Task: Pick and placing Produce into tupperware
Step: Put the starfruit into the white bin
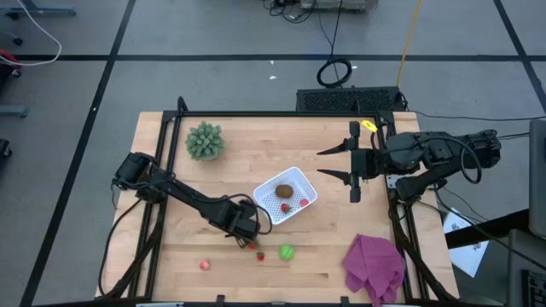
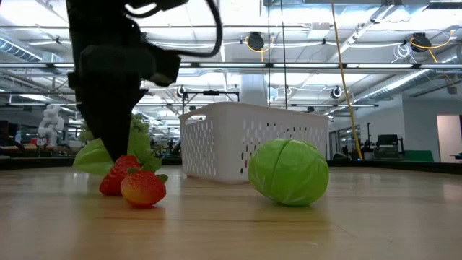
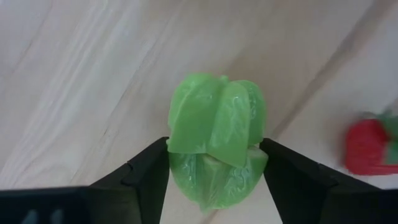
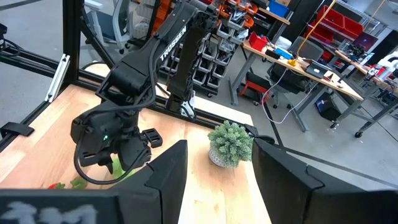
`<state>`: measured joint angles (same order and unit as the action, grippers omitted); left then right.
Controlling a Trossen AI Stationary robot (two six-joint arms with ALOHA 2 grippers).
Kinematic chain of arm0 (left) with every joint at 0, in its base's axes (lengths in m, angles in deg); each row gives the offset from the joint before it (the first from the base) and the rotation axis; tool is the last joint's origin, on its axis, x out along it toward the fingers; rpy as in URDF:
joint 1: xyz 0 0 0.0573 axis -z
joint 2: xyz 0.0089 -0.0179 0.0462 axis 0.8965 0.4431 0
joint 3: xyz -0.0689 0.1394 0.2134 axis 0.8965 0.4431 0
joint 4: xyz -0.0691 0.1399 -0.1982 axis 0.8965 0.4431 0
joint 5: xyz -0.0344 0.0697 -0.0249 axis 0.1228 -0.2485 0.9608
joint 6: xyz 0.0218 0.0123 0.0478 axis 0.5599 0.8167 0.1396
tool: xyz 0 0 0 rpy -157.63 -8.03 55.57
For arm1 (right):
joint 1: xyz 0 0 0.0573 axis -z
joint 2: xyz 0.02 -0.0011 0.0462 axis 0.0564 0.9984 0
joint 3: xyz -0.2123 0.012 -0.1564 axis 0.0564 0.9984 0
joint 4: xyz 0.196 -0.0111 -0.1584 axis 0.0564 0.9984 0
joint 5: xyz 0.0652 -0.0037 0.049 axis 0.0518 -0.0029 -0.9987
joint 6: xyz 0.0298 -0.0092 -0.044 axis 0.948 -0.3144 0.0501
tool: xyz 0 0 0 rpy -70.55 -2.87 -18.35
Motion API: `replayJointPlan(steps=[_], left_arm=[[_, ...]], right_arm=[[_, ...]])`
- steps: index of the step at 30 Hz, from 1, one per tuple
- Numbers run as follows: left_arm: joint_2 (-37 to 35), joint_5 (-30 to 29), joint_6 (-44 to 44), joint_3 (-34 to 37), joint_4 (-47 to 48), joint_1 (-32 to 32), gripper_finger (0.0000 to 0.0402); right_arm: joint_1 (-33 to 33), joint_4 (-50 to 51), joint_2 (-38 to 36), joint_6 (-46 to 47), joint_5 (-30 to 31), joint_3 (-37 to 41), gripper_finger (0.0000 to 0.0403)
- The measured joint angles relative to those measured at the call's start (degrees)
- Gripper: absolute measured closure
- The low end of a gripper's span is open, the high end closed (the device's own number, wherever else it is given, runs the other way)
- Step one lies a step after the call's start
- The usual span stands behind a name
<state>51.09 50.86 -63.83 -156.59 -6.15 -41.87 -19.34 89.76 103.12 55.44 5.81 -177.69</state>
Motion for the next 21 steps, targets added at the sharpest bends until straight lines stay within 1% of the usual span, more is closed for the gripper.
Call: replayJointPlan(steps=[5,10,16,21], left_arm=[[0.0,-0.2,1.5,-3.7,3.4,0.0,0.0169],[0.0,-0.2,1.6,-9.2,10.9,0.1,0.0176],[0.0,-0.4,2.1,-17.2,19.5,0.1,0.0166],[0.0,-2.9,2.9,-24.5,25.2,0.1,0.0164]], right_arm=[[0.0,0.0,0.0,0.0,0.0,0.0,0.0232],[0.0,0.0,0.0,0.1,0.0,0.0,0.0232],[0.0,0.0,0.0,0.1,0.0,0.0,0.0232],[0.0,0.0,0.0,0.0,0.0,0.0,0.0232]])
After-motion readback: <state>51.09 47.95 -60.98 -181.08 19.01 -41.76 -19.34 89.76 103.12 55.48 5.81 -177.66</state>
